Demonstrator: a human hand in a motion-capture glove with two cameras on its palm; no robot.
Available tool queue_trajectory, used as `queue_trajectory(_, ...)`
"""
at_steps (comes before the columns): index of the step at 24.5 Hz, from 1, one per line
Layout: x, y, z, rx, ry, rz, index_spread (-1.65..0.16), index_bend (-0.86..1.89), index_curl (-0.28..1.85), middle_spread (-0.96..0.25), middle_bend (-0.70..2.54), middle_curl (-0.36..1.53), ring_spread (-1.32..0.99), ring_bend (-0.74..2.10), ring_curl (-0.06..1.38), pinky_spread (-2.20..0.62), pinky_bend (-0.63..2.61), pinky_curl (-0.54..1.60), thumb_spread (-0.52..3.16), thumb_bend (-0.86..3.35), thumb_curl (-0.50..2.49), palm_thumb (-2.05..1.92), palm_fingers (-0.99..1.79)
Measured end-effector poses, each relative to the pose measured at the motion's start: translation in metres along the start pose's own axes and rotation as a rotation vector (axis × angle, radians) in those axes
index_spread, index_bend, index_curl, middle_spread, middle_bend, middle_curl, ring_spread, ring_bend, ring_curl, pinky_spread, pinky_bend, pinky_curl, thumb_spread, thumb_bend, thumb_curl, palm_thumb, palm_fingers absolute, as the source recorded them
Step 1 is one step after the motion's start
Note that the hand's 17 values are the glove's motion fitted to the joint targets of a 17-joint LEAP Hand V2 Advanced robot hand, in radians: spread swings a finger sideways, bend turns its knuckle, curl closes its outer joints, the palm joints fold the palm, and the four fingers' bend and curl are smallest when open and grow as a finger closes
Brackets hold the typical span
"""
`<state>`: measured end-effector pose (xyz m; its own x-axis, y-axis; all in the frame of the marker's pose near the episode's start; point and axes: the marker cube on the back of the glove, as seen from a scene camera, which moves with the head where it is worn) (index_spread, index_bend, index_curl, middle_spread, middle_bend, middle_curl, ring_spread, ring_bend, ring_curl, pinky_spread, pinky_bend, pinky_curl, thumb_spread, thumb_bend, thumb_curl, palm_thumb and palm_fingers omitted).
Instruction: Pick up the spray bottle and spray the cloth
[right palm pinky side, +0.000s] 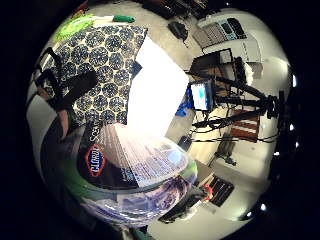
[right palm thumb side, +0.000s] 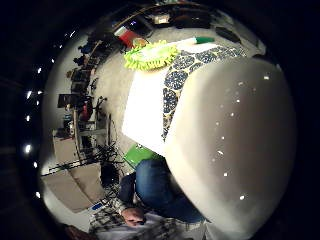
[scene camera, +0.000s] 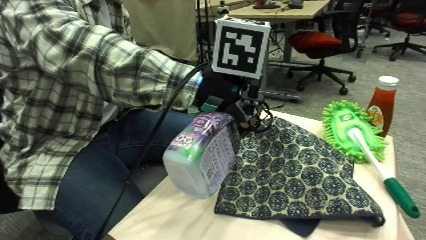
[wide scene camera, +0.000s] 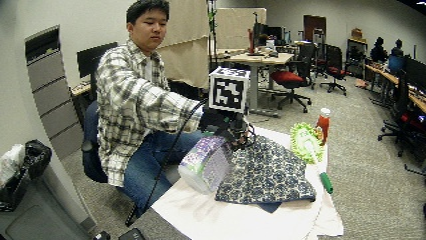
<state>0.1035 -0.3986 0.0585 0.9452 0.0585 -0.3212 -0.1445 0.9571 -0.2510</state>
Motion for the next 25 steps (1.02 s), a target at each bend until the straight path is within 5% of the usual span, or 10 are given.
queue_trajectory(25, -0.030, -0.003, 0.025, -0.087, 0.278, -0.095, -0.25, 0.34, 0.57, -0.17, 0.53, 0.52, -0.22, 0.65, 0.49, -0.19, 0.31, 0.42, 0.03, -0.03, 0.76, 1.02, 1.34)
